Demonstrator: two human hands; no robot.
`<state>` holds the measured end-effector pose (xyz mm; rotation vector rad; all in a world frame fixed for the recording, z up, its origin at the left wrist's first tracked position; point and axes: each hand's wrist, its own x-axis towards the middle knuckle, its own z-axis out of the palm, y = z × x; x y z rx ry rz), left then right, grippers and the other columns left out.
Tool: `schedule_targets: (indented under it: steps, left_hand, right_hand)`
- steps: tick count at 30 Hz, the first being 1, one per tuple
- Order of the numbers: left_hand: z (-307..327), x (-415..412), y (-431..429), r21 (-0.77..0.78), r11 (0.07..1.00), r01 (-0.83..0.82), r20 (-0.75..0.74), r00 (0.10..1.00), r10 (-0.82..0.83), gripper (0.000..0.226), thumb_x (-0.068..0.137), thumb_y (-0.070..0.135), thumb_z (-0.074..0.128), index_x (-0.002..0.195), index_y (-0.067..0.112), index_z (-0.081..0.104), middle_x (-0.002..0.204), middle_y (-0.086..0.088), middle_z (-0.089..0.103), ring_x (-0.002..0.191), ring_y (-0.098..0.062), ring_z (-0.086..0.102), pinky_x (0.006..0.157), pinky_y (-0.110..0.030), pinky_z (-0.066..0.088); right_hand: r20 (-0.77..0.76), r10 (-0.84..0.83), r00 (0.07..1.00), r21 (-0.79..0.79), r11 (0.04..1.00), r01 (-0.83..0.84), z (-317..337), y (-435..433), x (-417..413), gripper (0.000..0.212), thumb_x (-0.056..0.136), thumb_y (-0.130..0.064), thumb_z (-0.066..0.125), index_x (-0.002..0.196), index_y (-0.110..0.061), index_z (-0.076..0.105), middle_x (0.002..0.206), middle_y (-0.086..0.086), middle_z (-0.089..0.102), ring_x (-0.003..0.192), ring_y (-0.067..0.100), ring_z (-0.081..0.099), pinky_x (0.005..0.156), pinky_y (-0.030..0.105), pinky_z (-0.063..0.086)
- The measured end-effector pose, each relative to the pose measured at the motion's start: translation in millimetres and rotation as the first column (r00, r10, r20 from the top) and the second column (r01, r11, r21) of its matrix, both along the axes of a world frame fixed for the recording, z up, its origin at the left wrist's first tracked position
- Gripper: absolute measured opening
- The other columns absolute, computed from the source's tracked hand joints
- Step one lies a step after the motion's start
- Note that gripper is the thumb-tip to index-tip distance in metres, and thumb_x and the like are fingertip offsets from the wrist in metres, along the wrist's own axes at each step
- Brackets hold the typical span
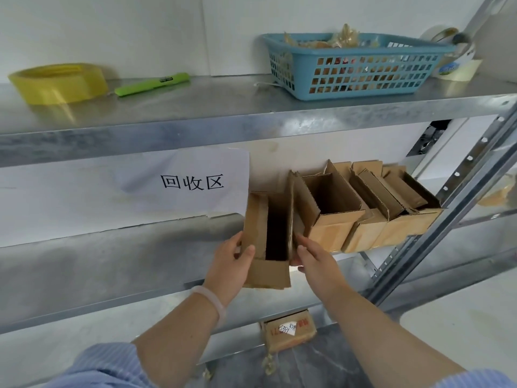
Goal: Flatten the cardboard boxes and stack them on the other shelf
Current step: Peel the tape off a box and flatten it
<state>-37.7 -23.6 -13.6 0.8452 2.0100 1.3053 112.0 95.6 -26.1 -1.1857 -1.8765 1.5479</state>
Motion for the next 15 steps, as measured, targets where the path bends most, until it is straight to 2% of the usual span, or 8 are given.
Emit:
schedule_targets:
  steps: [3,5,7,8,10,12,15]
  left_hand:
    - [1.7,-14.7,-6.4,-0.075,0.997,0.022,-0.042,0.999,-0.025,0.038,0.096,0.045,0.044,0.13,0.032,0.053,0.123,0.001,0.057,0.108,-0.016,0.057,0.095,-0.038,0.05]
    - [4.9,-21.6,-7.7,-0.08,0.996,0.036,-0.059,0.997,-0.041,0.03,0.095,0.049,0.044,0.114,0.033,0.061,0.111,-0.003,0.062,0.098,-0.016,0.061,0.086,-0.037,0.053]
    - [12.2,-28.2,-11.8,-0.095,0.995,0.032,-0.048,0.998,-0.037,0.029,0.091,0.057,0.044,0.099,0.037,0.063,0.1,0.004,0.066,0.089,-0.01,0.062,0.076,-0.029,0.052]
    - [16.3,-31.3,-14.1,-0.096,0.994,0.048,-0.014,0.999,-0.05,0.036,0.088,0.064,0.043,0.095,0.037,0.065,0.093,0.01,0.069,0.084,-0.006,0.064,0.072,-0.026,0.051]
    - [24.1,-38.6,-18.0,-0.129,0.988,0.089,0.016,0.996,-0.088,0.053,0.079,0.079,0.038,0.099,0.039,0.065,0.087,0.018,0.069,0.083,-0.003,0.063,0.074,-0.025,0.049]
    - [32.9,-45.2,-22.2,-0.154,0.982,0.107,0.013,0.994,-0.107,0.064,0.069,0.091,0.032,0.108,0.046,0.056,0.092,0.026,0.059,0.087,-0.001,0.055,0.078,-0.026,0.042]
    - [39.2,-53.3,-27.5,-0.139,0.983,0.12,0.067,0.991,-0.111,0.055,0.061,0.093,0.042,0.099,0.055,0.051,0.091,0.034,0.054,0.085,0.007,0.052,0.074,-0.02,0.042]
  right_hand:
    - [0.02,0.011,1.0,0.064,0.998,-0.012,-1.1,-9.9,-8.9,0.026,0.101,-0.034,0.043,0.123,-0.04,0.055,0.12,-0.012,0.059,0.109,0.007,0.056,0.095,0.027,0.048]
    - [0.026,0.025,0.999,0.088,0.996,-0.027,-0.4,-16.0,-13.6,0.02,0.1,-0.035,0.046,0.116,-0.043,0.053,0.121,-0.014,0.057,0.109,0.003,0.053,0.085,0.016,0.043]
    - [0.035,0.056,0.998,0.092,0.994,-0.059,1.1,-23.0,-19.3,0.019,0.098,-0.038,0.05,0.116,-0.044,0.051,0.12,-0.018,0.057,0.112,0.002,0.053,0.08,0.011,0.04]
    - [0.03,0.073,0.997,0.1,0.992,-0.076,2.9,-26.7,-22.3,0.021,0.097,-0.037,0.052,0.116,-0.046,0.049,0.12,-0.021,0.056,0.113,0.001,0.053,0.078,0.008,0.041]
    - [0.007,0.105,0.994,0.131,0.986,-0.105,8.2,-33.8,-29.3,0.03,0.096,-0.035,0.055,0.114,-0.056,0.045,0.119,-0.029,0.053,0.112,-0.005,0.053,0.078,0.007,0.044]
    - [0.021,0.146,0.989,0.191,0.971,-0.147,11.7,-39.4,-37.6,0.041,0.094,-0.036,0.057,0.123,-0.06,0.039,0.124,-0.027,0.049,0.112,-0.004,0.052,0.088,0.015,0.047]
    - [0.097,0.196,0.976,0.272,0.938,-0.215,14.4,-45.2,-51.2,0.054,0.093,-0.04,0.056,0.138,-0.056,0.032,0.135,-0.013,0.039,0.12,0.008,0.046,0.101,0.032,0.045]
